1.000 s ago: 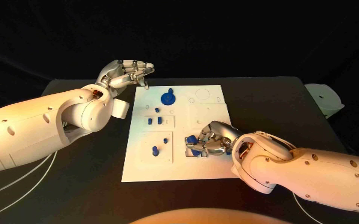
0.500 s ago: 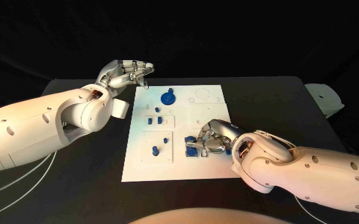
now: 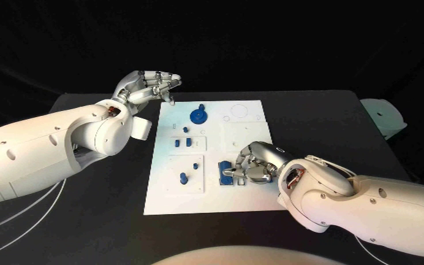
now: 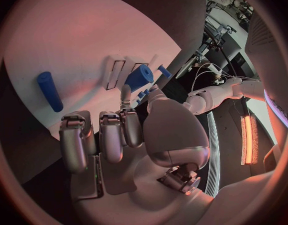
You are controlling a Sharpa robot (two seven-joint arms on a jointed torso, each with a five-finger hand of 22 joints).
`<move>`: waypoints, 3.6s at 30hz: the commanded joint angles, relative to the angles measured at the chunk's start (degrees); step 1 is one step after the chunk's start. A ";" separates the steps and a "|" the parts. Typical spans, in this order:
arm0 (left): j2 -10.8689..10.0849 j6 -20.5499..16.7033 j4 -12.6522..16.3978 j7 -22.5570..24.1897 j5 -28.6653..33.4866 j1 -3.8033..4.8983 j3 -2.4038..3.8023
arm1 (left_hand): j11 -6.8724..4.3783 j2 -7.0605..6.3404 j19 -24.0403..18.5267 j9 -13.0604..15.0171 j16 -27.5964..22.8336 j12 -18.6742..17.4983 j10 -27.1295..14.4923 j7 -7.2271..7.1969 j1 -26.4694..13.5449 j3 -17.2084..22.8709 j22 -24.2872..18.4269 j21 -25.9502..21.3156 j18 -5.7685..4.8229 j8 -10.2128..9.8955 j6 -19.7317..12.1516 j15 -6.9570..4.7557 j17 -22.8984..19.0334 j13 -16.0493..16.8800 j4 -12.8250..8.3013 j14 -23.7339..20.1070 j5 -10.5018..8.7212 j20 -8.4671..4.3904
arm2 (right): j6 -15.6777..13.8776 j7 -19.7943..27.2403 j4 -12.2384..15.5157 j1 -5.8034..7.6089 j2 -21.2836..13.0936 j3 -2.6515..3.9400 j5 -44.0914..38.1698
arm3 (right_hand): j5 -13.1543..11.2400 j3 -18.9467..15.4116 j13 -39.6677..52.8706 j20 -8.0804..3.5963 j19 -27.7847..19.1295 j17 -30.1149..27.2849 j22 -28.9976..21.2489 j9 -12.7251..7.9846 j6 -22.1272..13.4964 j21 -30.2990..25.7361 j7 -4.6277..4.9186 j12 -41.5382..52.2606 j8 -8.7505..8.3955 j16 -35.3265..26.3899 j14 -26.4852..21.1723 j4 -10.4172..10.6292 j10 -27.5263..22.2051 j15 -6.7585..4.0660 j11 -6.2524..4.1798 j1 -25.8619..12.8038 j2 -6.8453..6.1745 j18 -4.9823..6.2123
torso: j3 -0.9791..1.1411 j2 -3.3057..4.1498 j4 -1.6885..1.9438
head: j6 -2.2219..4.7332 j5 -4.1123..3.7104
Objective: Assemble the parts on the task board
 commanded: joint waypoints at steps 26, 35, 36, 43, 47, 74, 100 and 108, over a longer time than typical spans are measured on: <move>-0.11 0.66 0.27 0.31 0.08 0.06 0.04 | 0.11 0.09 0.11 -0.03 0.40 0.42 -0.42 0.07 -0.16 0.09 -0.09 -0.27 0.34 -0.03 -0.38 0.11 -0.06 -0.09 0.26 -0.42 0.03 0.42 | 4.40 -0.26 -1.46 -0.63 1.10 -0.09 -2.54 | 0.57 -1.76 8.82 -0.72 6.09 11.72 15.09 0.15 0.41 0.25 -0.69 1.05 1.16 0.29 5.28 -0.10 1.24 -0.80 -0.74 5.85 0.99 -0.82 | -0.12 0.03 0.07 | -0.25 -0.05; -0.21 0.62 0.30 0.31 0.08 0.06 0.04 | 0.11 0.09 0.11 -0.03 0.40 0.42 -0.42 0.07 -0.16 0.09 -0.09 -0.27 0.34 -0.03 -0.38 0.11 -0.06 -0.09 0.26 -0.42 0.03 0.42 | 4.04 -0.88 -1.97 -0.91 1.33 -0.12 -3.87 | 0.83 -2.04 8.94 -0.79 6.09 11.76 15.09 0.06 0.39 0.25 -0.75 1.17 1.26 0.30 5.29 -0.21 1.33 -0.87 -0.81 7.47 1.43 -0.82 | -0.02 0.01 0.04 | -0.39 0.11; -0.23 0.61 0.30 0.32 0.08 0.06 0.04 | 0.11 0.09 0.11 -0.03 0.40 0.42 -0.42 0.07 -0.16 0.09 -0.09 -0.27 0.34 -0.03 -0.38 0.11 -0.06 -0.09 0.26 -0.42 0.03 0.42 | 4.08 -0.91 -2.01 -0.92 1.39 -0.12 -4.09 | 0.83 -2.13 8.96 -0.81 6.09 11.76 15.09 0.04 0.38 0.25 -0.76 1.18 1.28 0.30 5.29 -0.26 1.35 -0.88 -0.82 7.89 1.39 -0.82 | -0.01 0.02 0.01 | -0.39 0.10; -0.19 0.59 0.30 0.33 0.08 0.06 0.04 | 0.11 0.09 0.11 -0.03 0.40 0.42 -0.42 0.07 -0.16 0.09 -0.09 -0.27 0.34 -0.03 -0.38 0.11 -0.06 -0.09 0.26 -0.42 0.03 0.42 | 3.10 -1.33 -2.67 -0.95 1.75 -0.12 -6.18 | -3.00 -1.93 9.14 -0.96 6.09 11.75 15.09 -0.40 0.50 0.25 -0.93 1.30 1.33 0.28 5.28 -0.20 1.47 -1.03 -0.99 12.51 2.56 -0.82 | -0.04 -0.02 -0.02 | -0.39 0.01; -0.17 0.59 0.29 0.33 0.08 0.06 0.04 | 0.11 0.09 0.11 -0.03 0.40 0.42 -0.42 0.07 -0.16 0.09 -0.09 -0.27 0.34 -0.03 -0.38 0.11 -0.06 -0.09 0.26 -0.42 0.03 0.42 | 1.96 -1.53 -3.07 -0.95 1.80 -0.12 -6.80 | -2.73 -1.60 9.37 -0.99 6.09 11.77 15.09 -0.50 0.71 0.25 -0.98 1.61 1.41 0.28 5.29 0.06 1.67 -1.06 -1.03 12.59 3.66 -0.82 | -0.03 -0.03 0.02 | -0.42 -0.04; -0.37 0.63 0.32 0.27 0.08 0.06 0.04 | 0.13 0.18 0.15 -0.02 0.51 0.62 -0.53 0.09 -0.24 0.08 -0.14 -0.34 0.34 -0.02 -0.44 0.14 -0.10 -0.09 0.37 -0.46 0.03 0.45 | -5.53 1.16 0.88 0.53 -8.69 -0.03 -4.28 | 0.58 -4.30 8.61 -0.11 6.09 11.93 15.09 -2.56 -2.20 0.25 0.74 0.20 -1.73 0.32 5.31 0.11 0.85 0.11 0.42 10.41 1.93 -0.82 | -0.06 -0.07 -0.13 | 0.20 -0.93; -0.66 0.60 0.55 0.48 0.08 0.06 0.03 | 0.13 0.23 0.21 -0.02 0.64 0.80 -0.60 0.09 -0.27 0.08 -0.17 -0.37 0.35 0.00 -0.49 0.13 -0.12 -0.09 0.43 -0.43 0.05 0.47 | 2.48 -0.71 -0.61 -2.11 -11.39 -0.34 -10.85 | 1.24 -3.97 8.23 0.35 6.09 11.88 15.09 -3.85 -2.21 0.25 1.26 -0.48 -3.87 0.28 5.28 0.08 0.48 0.53 0.89 11.97 2.09 -0.82 | -0.04 0.01 -0.08 | 0.47 -1.59; -0.73 0.60 0.63 0.42 0.08 0.06 0.03 | 0.14 0.18 0.24 -0.04 0.68 0.84 -0.65 0.12 -0.31 0.04 -0.18 -0.38 0.35 -0.07 -0.62 0.14 -0.13 -0.09 0.45 -0.41 0.04 0.47 | 3.62 -0.79 -1.37 -2.65 -10.16 -0.36 -11.05 | 4.06 -2.09 8.36 0.33 6.09 11.93 15.09 -4.68 -1.18 0.25 0.95 -0.39 -5.11 0.29 5.29 -0.48 0.51 0.36 0.62 16.12 2.89 -0.82 | 0.04 0.07 -0.01 | 0.14 -1.46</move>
